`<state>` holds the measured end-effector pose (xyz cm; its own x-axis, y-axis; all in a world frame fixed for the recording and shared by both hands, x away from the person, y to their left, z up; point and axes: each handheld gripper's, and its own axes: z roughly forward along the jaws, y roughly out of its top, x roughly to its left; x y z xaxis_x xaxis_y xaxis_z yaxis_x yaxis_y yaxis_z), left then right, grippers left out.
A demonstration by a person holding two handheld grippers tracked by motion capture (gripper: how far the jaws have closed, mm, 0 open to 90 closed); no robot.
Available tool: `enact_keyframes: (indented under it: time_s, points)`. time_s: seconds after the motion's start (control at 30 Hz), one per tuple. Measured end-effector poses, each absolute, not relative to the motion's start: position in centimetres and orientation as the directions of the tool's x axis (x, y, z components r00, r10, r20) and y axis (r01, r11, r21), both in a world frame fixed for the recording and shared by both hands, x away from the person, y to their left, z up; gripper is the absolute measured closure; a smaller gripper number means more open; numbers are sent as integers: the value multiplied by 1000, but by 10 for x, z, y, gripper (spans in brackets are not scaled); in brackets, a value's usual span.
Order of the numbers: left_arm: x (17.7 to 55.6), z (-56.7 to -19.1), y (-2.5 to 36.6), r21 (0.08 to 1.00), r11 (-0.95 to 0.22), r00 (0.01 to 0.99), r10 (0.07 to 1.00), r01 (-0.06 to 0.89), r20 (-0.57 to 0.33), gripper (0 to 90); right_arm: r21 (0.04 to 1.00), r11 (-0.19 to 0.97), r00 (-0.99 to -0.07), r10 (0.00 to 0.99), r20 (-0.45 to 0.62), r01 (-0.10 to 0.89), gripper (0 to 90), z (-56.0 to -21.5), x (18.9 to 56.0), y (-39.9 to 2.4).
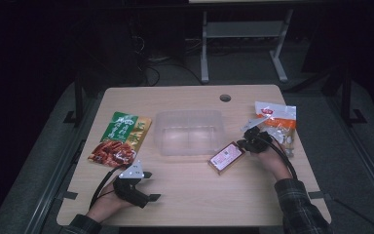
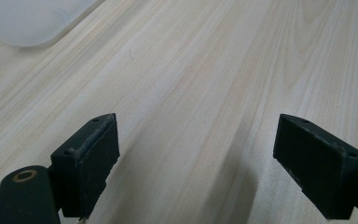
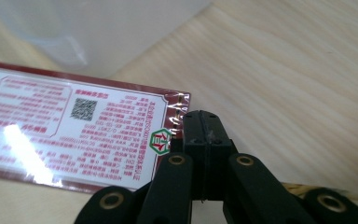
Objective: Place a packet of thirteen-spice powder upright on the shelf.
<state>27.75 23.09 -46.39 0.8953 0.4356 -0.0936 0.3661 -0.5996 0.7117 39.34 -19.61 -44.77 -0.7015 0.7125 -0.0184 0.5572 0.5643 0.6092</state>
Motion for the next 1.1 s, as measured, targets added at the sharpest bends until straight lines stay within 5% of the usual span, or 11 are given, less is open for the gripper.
enact_keyframes:
  time_s: [1.1]
  points:
    - [276, -466, 229, 708, -608, 902, 422, 359, -95, 137, 622, 626, -835, 543, 84, 469, 900, -446, 331, -170]
